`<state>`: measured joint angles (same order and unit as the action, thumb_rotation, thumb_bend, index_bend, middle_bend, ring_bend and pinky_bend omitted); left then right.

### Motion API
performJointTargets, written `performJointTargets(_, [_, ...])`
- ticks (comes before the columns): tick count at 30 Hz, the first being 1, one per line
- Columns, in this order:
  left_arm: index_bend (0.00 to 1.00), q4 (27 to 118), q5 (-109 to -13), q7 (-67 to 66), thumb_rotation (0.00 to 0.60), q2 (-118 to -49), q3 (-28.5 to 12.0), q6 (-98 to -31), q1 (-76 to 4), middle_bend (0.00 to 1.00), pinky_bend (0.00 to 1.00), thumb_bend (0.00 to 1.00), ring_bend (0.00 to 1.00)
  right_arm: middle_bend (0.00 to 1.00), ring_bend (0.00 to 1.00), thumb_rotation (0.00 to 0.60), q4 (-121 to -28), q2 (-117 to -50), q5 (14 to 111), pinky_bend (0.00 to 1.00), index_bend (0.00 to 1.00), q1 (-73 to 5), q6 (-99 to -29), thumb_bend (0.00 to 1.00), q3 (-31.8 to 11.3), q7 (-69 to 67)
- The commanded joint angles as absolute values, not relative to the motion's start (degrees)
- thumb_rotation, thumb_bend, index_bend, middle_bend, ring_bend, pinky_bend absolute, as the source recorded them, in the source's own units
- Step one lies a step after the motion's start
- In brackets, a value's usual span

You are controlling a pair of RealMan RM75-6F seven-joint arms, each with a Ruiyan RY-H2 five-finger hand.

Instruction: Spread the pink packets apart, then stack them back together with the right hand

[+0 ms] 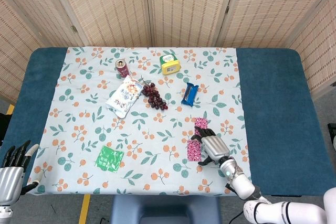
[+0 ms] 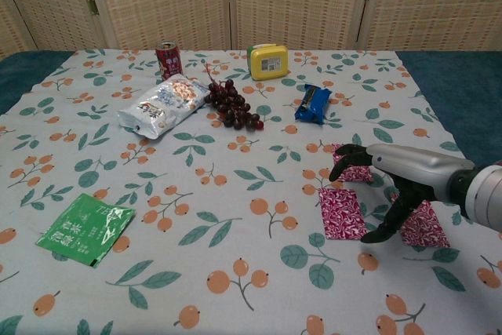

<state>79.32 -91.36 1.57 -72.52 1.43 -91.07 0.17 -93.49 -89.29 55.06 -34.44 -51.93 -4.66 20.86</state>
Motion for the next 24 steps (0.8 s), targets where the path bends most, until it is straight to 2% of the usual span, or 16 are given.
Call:
performJointTargets(1, [0.15,79.10,-91.23,1.70,0.600,-72.60,1.44,-90.99,0.23,0.05,0.00,0.41,0.12,0.02,0.00,0.600,-93.13,-90.35,53.77,0.00,0.22,-35.21,-51.49,0.09,-4.55,21.94])
performJointTargets(24, [0.15,77.91,-90.91,2.43,0.600,-73.04,1.36,-90.46,0.19,0.05,0.00,0.41,0.12,0.02,0.00,0.600,-90.75,-91.73,50.20,0.00,0.22,-36.94,-51.44,0.09,-4.56,22.86])
